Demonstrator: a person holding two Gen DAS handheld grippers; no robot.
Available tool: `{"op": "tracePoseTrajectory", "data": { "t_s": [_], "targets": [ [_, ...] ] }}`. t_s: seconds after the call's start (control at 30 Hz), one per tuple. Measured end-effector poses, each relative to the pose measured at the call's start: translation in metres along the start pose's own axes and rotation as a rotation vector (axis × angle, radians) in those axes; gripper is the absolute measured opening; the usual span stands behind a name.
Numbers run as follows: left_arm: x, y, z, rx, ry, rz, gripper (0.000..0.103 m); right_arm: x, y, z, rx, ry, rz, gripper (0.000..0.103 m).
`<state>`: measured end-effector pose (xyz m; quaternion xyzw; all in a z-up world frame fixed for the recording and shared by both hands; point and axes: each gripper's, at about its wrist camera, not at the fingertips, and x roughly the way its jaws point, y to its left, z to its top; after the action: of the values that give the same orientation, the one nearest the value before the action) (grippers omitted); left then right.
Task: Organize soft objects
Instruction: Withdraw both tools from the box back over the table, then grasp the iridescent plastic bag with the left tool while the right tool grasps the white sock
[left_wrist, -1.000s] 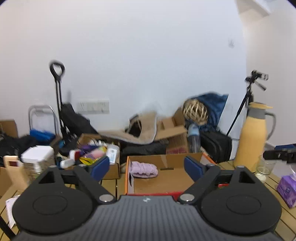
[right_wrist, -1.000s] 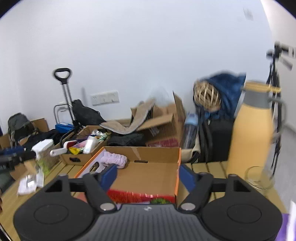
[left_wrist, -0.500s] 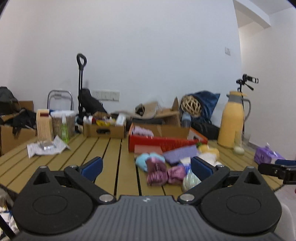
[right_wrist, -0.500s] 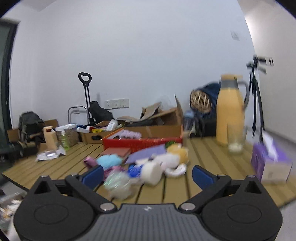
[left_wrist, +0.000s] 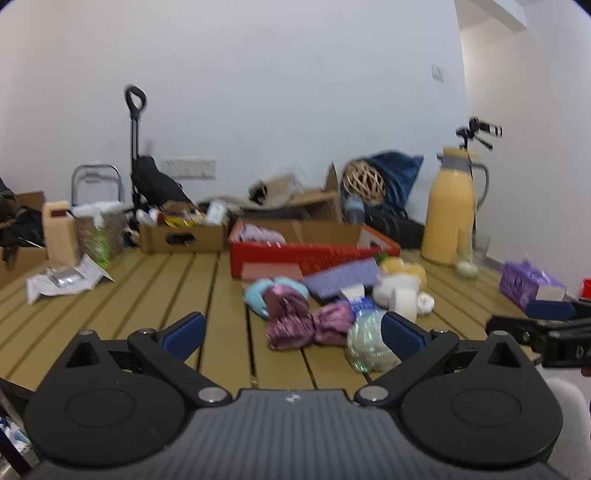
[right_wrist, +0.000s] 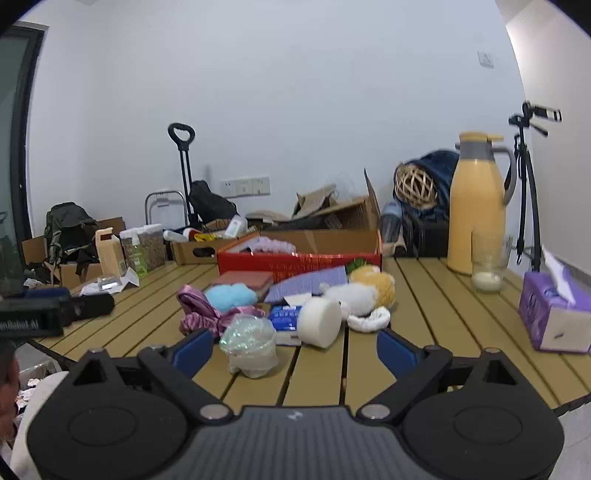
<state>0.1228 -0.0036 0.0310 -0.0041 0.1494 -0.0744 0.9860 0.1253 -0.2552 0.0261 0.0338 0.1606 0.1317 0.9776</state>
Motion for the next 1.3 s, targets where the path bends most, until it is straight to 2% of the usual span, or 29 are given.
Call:
{"op": "tracePoseTrajectory", "data": {
  "t_s": [0.13,0.2,0.37,0.43,0.63,0.7,0.77,0.8,0.83,0.9,1.03,1.2,1.3],
  "targets": [
    [0.028,-0.012,-0.002,0.005,0.041,-0.059,0.103,0.018,-0.012,-0.004,0.049,0.032,0.007,0.077],
    [0.043,-0.020,-0.003,0.016,0.059,-0.084,0.103,0.029,-0.020,-0.004,0.074,0.048,0.000,0.073],
    [0.081,-0.039,-0.003,0.021,0.102,-0.141,0.097,0.053,-0.036,-0.003,0.091,0.075,-0.024,0.071],
    [0.093,-0.046,-0.004,0.028,0.120,-0.154,0.091,0.063,-0.041,-0.002,0.095,0.083,-0.024,0.070],
    [0.126,-0.054,-0.010,0.023,0.178,-0.155,0.082,0.091,-0.054,0.003,0.105,0.101,-0.014,0.066],
    [0.131,-0.053,-0.011,0.016,0.188,-0.162,0.082,0.100,-0.057,0.005,0.104,0.105,-0.011,0.065],
    [0.136,-0.052,-0.012,0.018,0.201,-0.167,0.077,0.107,-0.059,0.007,0.103,0.105,-0.004,0.065],
    [0.138,-0.052,-0.012,0.018,0.211,-0.168,0.071,0.112,-0.059,0.007,0.100,0.106,-0.001,0.065],
    [0.141,-0.052,-0.012,0.018,0.225,-0.178,0.061,0.115,-0.060,0.008,0.099,0.107,-0.002,0.065],
    [0.144,-0.053,-0.012,0.015,0.243,-0.209,0.050,0.124,-0.063,0.009,0.099,0.110,-0.010,0.065],
    [0.141,-0.058,-0.008,0.023,0.225,-0.255,0.048,0.137,-0.075,0.012,0.108,0.119,-0.039,0.065],
    [0.148,-0.062,0.000,0.020,0.202,-0.251,0.048,0.164,-0.094,0.017,0.088,0.172,-0.083,0.065],
    [0.154,-0.061,0.006,0.020,0.187,-0.235,0.054,0.179,-0.098,0.020,0.054,0.199,-0.077,0.065]
  ]
}}
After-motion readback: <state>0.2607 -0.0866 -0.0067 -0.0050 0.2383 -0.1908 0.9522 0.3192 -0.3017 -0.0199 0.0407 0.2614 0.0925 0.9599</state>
